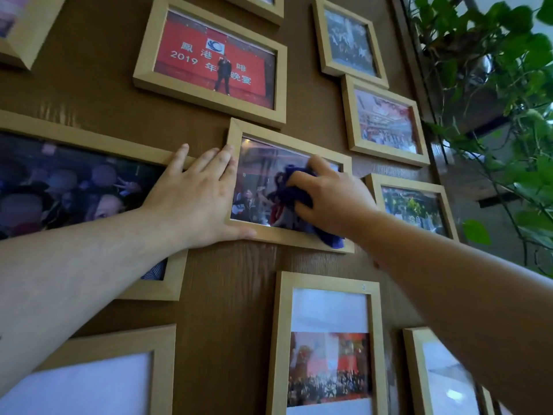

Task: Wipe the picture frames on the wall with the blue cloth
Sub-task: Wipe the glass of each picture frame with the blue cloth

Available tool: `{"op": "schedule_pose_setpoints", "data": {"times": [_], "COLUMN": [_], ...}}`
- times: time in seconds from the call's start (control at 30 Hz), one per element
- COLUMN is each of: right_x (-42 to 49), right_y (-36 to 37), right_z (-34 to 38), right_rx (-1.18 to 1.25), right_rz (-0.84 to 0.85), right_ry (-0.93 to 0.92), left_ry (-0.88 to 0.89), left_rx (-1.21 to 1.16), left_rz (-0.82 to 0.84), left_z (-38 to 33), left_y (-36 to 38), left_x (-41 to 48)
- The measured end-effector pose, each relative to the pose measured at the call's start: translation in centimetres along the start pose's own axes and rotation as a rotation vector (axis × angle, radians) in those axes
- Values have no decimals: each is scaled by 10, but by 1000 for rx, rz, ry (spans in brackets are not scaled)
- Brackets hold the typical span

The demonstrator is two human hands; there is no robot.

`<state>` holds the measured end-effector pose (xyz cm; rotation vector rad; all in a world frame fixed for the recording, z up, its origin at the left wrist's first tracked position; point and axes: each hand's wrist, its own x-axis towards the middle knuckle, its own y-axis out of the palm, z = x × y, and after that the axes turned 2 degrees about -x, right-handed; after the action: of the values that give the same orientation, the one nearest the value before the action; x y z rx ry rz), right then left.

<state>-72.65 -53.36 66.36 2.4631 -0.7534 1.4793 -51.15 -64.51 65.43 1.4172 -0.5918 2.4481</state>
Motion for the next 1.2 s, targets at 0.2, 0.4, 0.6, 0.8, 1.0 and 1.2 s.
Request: {"op": "schedule_pose_setpoints", "data": {"times": [0.2, 0.4, 0.6, 0.8, 1.0, 1.2], "right_x": [-18, 8, -16, -58, -87, -105], "right_y": [3, -5, -11, -14, -20, -30], "right_z": [-19, 50, 17, -31, -42, -47], "right_rx": [-52, 115, 51, -77, -28, -22], "right_rz": [64, -19, 112, 247, 120, 94], "right_ry": [114, -175, -183, 1, 155, 294], "left_ry": [-6, 2, -10, -16, 163, 249], "left_rx": [8, 0, 24, 53, 105, -77], "left_rz": [21, 58, 57, 32, -92, -95], "left_z": [-3, -5, -5, -7, -22, -53], "left_y": [-4, -14, -10, -8, -17, -20], "left_x": [0, -3, -2, -2, -5, 2]}}
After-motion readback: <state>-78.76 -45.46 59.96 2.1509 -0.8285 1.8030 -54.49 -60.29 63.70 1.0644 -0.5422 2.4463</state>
